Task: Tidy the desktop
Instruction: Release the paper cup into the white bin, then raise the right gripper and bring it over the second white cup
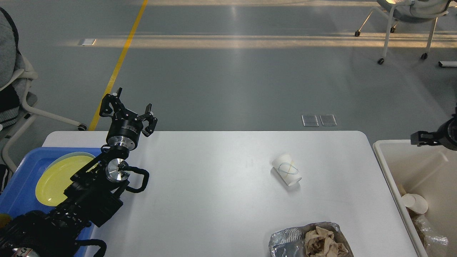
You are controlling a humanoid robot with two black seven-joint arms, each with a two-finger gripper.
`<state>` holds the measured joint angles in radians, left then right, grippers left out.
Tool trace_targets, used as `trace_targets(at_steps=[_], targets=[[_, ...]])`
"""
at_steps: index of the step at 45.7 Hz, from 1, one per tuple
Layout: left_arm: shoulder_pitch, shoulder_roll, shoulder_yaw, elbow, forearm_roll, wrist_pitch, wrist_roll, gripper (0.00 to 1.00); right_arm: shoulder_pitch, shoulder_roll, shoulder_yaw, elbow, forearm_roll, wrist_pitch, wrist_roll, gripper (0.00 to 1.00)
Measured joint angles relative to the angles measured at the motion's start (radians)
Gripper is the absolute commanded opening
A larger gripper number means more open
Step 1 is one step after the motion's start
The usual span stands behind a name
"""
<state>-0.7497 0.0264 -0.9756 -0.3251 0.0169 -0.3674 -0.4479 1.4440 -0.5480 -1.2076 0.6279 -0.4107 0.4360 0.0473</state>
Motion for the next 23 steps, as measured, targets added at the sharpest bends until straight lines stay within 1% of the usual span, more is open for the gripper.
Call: trace_targets(at_steps=[7, 13, 17, 23], targets=[[0.0, 0.0, 0.0, 0.0, 0.0, 0.0, 0.0, 1.0, 0.257, -0.042, 0.0, 0.268, 0.006, 0.063, 0.0, 1.0], [0.0, 0.0, 0.0, 0.0, 0.0, 0.0, 0.0, 1.0, 0.485, -0.056, 0.003, 0.448, 0.015, 0.18, 0.002, 1.0], [0.0, 0.0, 0.0, 0.0, 0.0, 0.0, 0.0, 1.0, 0.609, -0.057, 0.015, 0.512, 0.06, 0.275, 0.003, 1.0], [0.0, 0.0, 0.0, 0.0, 0.0, 0.0, 0.0, 1.0, 0.774, -0.054, 0.045, 0.546, 0.133, 0.44, 0.003, 1.0]])
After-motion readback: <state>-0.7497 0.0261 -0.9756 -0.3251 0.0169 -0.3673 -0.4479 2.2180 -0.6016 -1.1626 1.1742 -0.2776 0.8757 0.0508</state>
